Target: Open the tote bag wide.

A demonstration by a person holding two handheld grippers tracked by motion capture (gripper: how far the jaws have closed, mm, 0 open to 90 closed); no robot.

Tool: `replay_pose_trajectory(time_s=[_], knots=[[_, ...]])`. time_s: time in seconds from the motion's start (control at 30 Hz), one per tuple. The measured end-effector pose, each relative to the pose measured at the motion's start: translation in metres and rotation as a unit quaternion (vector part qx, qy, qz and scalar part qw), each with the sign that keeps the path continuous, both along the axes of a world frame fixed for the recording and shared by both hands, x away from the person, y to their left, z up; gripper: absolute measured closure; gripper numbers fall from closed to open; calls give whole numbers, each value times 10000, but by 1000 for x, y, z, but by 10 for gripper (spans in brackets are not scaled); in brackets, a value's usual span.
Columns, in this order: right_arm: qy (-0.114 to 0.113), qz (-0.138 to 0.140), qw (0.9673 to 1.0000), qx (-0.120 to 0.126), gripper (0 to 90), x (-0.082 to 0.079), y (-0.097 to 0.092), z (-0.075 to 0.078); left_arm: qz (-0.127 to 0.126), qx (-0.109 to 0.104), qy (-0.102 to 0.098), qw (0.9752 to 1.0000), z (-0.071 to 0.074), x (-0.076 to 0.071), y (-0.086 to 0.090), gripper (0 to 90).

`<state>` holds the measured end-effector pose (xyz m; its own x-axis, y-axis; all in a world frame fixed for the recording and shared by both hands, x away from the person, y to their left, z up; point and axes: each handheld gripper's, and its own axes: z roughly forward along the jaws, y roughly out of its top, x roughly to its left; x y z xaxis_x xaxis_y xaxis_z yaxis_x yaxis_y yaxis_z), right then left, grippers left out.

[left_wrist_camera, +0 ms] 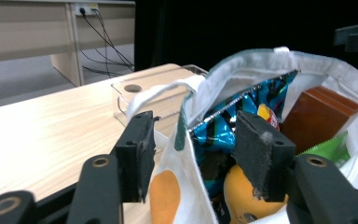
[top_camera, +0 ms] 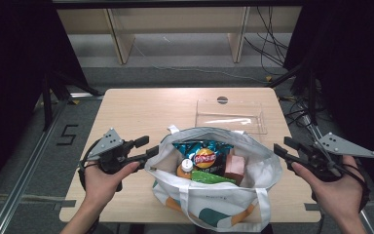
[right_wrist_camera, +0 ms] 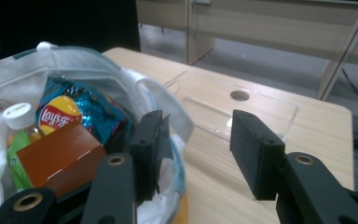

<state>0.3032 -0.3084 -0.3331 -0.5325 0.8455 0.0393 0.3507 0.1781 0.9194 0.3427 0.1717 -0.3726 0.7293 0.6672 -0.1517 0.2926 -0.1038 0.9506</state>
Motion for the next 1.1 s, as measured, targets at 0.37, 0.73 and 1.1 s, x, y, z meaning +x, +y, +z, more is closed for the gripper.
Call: replay_pose_trajectory(time_s=[0.37,0.73,1.1], knots=[[348,213,9987,-306,626,5,6,-13,-192,191,-14,9996,-6,18,-12,610],[251,340,9973,-595,785,10,12,-19,-234,550,-70,9982,-6,21,-20,783],[315,335,9967,-671,786,11,15,-17,-230,574,-58,9981,-10,20,-17,756]])
